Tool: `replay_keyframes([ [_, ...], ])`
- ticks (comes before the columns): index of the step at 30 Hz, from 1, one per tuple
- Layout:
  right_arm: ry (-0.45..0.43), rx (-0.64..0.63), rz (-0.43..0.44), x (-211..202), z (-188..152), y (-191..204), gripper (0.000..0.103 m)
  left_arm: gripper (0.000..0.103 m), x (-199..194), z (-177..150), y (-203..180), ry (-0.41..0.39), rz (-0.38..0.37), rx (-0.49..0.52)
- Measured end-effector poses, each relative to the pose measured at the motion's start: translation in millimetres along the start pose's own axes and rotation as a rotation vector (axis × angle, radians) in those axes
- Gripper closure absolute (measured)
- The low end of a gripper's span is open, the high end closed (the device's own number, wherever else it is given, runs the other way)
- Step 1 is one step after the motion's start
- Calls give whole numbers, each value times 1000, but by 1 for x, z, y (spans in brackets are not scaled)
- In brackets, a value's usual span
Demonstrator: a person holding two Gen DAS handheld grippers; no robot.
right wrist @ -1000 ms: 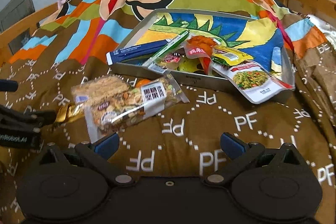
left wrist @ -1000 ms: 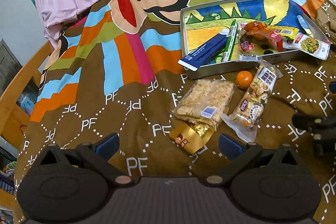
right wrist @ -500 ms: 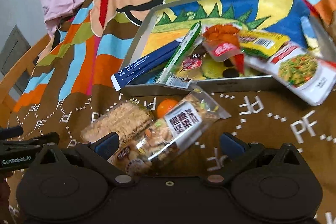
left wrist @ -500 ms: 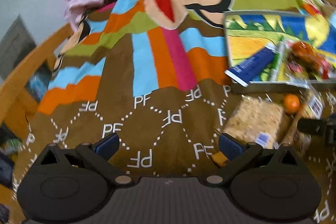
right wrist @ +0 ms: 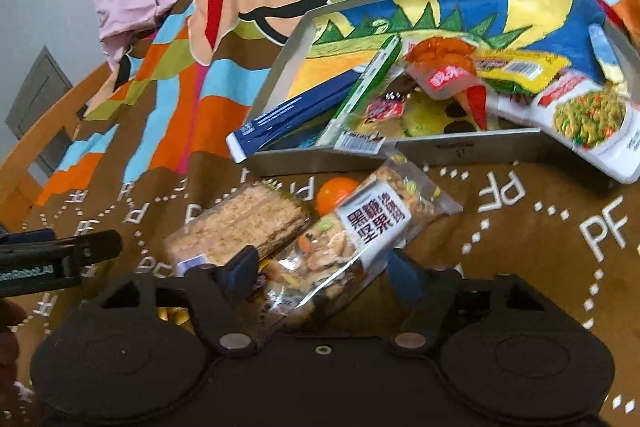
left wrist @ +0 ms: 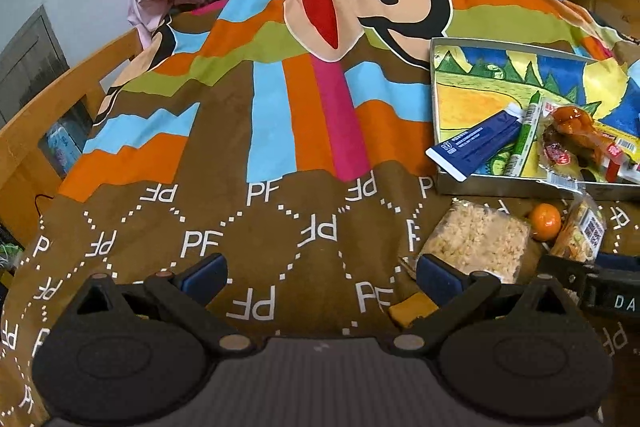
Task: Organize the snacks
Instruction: 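Move the right tool onto the nut packet while the left tool approaches the granola bar, then grasp the nut bar packet with the right tool while the left tool grasps the granola bar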
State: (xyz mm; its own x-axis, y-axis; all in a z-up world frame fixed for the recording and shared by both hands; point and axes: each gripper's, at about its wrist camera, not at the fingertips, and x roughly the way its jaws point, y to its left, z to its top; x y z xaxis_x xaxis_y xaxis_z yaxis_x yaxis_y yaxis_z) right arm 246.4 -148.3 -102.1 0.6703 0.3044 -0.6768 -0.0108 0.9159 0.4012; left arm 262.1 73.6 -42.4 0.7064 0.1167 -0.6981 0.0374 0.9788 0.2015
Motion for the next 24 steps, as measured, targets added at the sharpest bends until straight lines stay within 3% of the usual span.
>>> replay_keyframes([
  [7, 71, 190, 95, -21, -2, -24, 54, 0, -3, -2, -1, -26, -51, -16],
  [12, 98, 227, 100, -39, -5, -32, 61, 0, 2, 2, -11, -35, -130, 26],
  [17, 85, 177, 70, -45, -6, -26, 61, 0, 22, 8, -27, -60, -259, 64],
  [24, 99, 203, 87, -35, -6, -28, 58, 1, 45, 6, -52, -46, -416, 165],
])
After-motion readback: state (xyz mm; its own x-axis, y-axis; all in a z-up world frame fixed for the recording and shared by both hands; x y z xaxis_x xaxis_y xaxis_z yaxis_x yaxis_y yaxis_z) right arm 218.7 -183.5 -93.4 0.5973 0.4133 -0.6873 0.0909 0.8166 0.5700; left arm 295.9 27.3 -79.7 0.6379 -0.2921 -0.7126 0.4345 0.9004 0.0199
